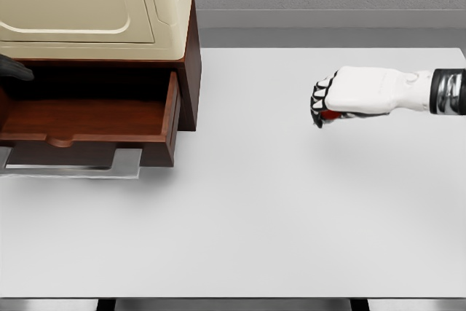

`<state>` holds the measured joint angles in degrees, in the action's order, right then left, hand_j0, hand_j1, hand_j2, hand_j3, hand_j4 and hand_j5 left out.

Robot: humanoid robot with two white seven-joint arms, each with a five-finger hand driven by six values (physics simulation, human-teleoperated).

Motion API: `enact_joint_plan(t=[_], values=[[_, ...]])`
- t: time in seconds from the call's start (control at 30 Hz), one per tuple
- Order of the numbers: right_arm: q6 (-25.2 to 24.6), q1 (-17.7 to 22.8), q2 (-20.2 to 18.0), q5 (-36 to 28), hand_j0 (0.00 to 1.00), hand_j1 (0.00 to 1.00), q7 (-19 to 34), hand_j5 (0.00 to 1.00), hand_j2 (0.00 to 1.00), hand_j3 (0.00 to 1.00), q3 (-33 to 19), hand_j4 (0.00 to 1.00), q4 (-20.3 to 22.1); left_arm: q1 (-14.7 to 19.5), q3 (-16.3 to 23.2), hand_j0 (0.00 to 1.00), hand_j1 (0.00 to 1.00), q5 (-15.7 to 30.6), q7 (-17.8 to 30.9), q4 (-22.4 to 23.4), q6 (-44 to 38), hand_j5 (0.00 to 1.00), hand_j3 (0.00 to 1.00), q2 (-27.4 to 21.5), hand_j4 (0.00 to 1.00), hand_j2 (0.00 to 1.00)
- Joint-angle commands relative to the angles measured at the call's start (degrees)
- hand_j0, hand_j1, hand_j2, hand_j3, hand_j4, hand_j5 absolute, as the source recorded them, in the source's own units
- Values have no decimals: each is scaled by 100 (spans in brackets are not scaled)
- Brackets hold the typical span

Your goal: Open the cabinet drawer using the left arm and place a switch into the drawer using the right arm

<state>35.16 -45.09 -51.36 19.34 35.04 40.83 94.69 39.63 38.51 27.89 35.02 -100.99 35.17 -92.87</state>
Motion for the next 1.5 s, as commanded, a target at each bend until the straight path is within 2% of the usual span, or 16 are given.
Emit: enact_joint_plan(t=[0.0,0.37,0.43,0.53,0.87,1.0,1.27,1.3,1.47], values=[[-16,-26,161,-27,43,43,-4,43,43,43,66,43,-3,1,-1,100,100,32,-2,0,-17,100,100,-3,100,100],[-16,-466,724,-18,41,41,-4,41,41,41,400,41,-3,-8,-1,100,100,6,-2,0,-17,100,100,6,100,100],[-16,-580,838,-18,42,42,-4,42,42,42,400,42,-3,-8,-1,100,100,-3,-2,0,-17,100,100,32,100,100],[-16,-896,1040,-27,42,42,-4,42,42,42,734,42,-3,-8,-1,100,100,-82,-2,0,-17,100,100,59,100,100],[-16,-1380,1550,-27,42,42,-4,42,42,42,892,42,-29,-8,-1,100,100,-82,-2,0,-17,100,100,68,100,100],[-16,-1723,1822,-36,42,42,-4,42,42,42,1033,42,-29,-8,-1,100,100,-82,-2,0,-17,100,100,68,100,100],[-16,-2627,2736,-36,43,43,-4,43,43,43,1577,43,-47,-8,8,100,100,-100,-2,0,-17,100,100,76,100,100],[-16,-2751,2842,-44,43,43,-4,43,43,43,1674,43,-117,-8,8,100,100,-109,-2,0,-17,100,100,76,100,100],[-16,-3129,3721,-44,45,45,-4,45,45,45,1911,45,-1198,-8,17,100,100,-126,-2,0,-17,100,100,85,100,100]])
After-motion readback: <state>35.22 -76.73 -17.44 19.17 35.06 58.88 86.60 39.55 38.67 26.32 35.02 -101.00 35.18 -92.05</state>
